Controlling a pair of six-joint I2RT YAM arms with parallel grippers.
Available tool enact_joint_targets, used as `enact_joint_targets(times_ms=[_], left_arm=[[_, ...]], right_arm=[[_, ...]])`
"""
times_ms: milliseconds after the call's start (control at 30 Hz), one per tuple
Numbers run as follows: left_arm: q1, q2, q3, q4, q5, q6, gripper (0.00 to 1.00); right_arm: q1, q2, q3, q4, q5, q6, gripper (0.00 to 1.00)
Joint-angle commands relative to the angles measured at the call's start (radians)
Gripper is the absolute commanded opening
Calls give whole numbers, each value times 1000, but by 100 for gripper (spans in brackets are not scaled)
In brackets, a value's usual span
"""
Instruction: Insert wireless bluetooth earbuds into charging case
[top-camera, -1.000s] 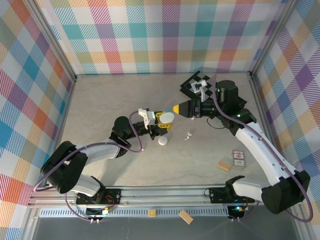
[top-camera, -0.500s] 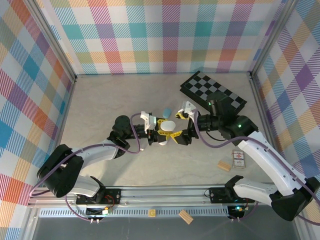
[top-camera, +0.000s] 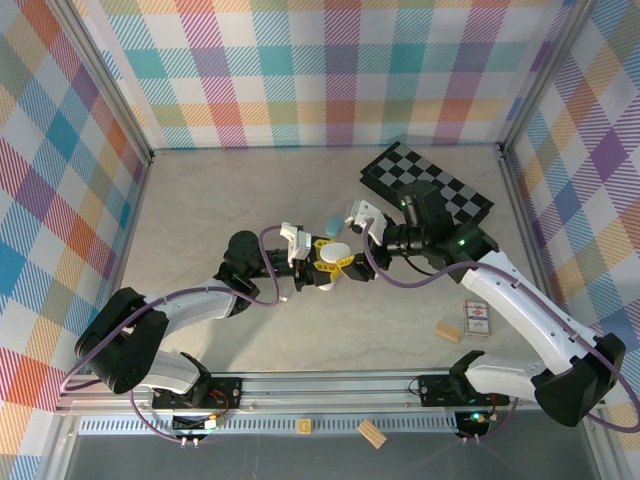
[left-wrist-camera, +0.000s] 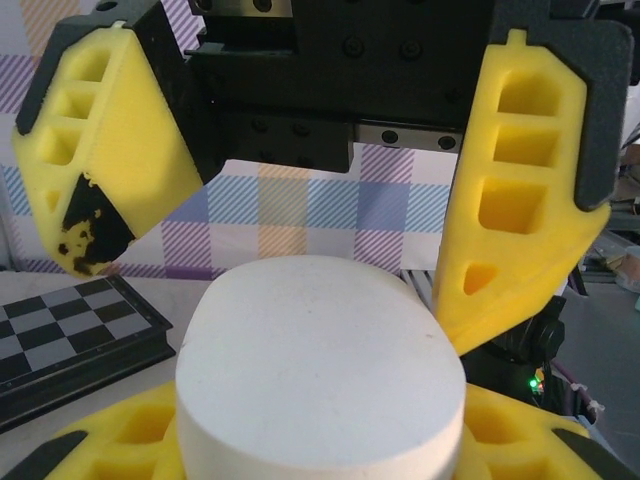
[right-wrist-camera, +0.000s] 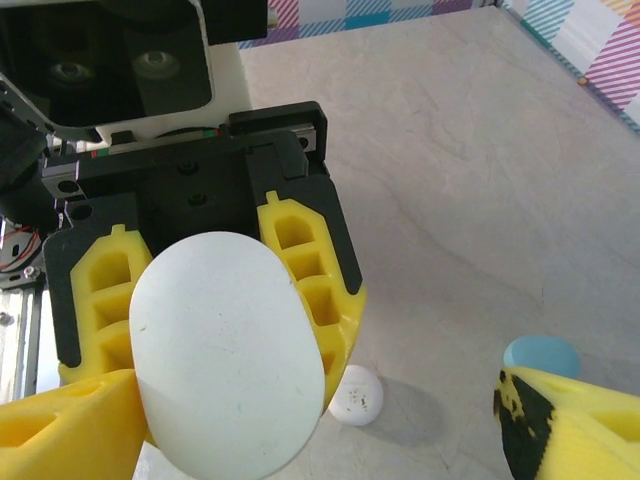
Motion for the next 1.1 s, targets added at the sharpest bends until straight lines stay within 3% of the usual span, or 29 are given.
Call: enact_joint_targets(times_ms=[0, 400, 733, 900, 1067], left_arm=[[-1, 0, -18, 56, 36, 26, 28], [-1, -18, -30, 53, 42, 40, 27], [5, -30, -43, 49, 26, 45, 27], [31, -47, -64, 49, 21, 44, 27], [50, -85, -87, 32, 10, 46, 27]], right_arm=[[-4, -21, 41, 75, 43, 61, 87], [-13, 3, 82, 86, 108, 172, 86], [-14, -27, 81, 93, 0, 189, 90], [-154, -77, -5, 247, -83, 462, 89], [-315, -58, -116, 326, -41, 750, 87]])
